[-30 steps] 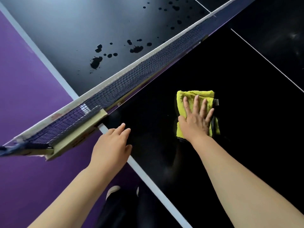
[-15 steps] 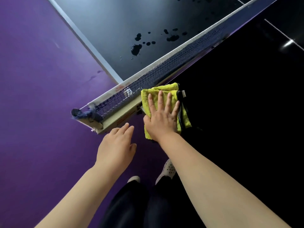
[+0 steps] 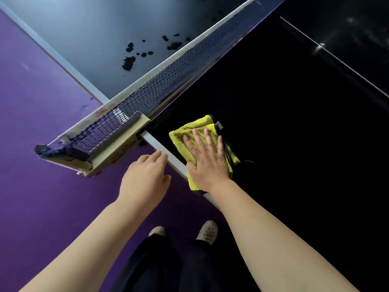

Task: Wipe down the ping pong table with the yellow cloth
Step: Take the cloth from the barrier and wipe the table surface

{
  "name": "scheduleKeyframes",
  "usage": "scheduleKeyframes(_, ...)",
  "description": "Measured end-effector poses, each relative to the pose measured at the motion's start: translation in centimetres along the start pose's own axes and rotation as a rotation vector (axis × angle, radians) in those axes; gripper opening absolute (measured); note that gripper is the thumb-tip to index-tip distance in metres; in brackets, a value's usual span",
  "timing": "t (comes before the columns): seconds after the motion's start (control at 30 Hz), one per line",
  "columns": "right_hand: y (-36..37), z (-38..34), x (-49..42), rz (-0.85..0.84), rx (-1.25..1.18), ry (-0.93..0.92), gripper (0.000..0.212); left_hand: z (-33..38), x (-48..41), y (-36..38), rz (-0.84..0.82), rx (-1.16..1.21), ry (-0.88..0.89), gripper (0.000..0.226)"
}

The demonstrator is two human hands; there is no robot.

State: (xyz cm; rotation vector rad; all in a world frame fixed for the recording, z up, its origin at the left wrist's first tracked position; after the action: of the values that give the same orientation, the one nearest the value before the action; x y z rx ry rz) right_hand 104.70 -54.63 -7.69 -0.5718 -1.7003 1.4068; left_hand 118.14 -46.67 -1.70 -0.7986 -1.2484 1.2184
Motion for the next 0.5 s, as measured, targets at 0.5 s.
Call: scheduleKeyframes(0.5, 0.4, 22.1, 2.0, 0.057, -0.035, 0.338, 0.069, 12.2, -2.1, 4.1, -0.037, 0.062, 0.003, 0.049)
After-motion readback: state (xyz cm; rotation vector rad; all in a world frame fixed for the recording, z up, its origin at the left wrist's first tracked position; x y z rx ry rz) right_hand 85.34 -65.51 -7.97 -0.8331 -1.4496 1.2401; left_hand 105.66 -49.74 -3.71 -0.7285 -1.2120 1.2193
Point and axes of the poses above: each hand's wrist, its own x-axis away from the middle knuckle, its own y-axis out of the palm, z = x × y, the point moved 5 cm from there along -x, towards the middle knuckle, and after that the axes turned 1 degree about -y, right-handed, at the moved point
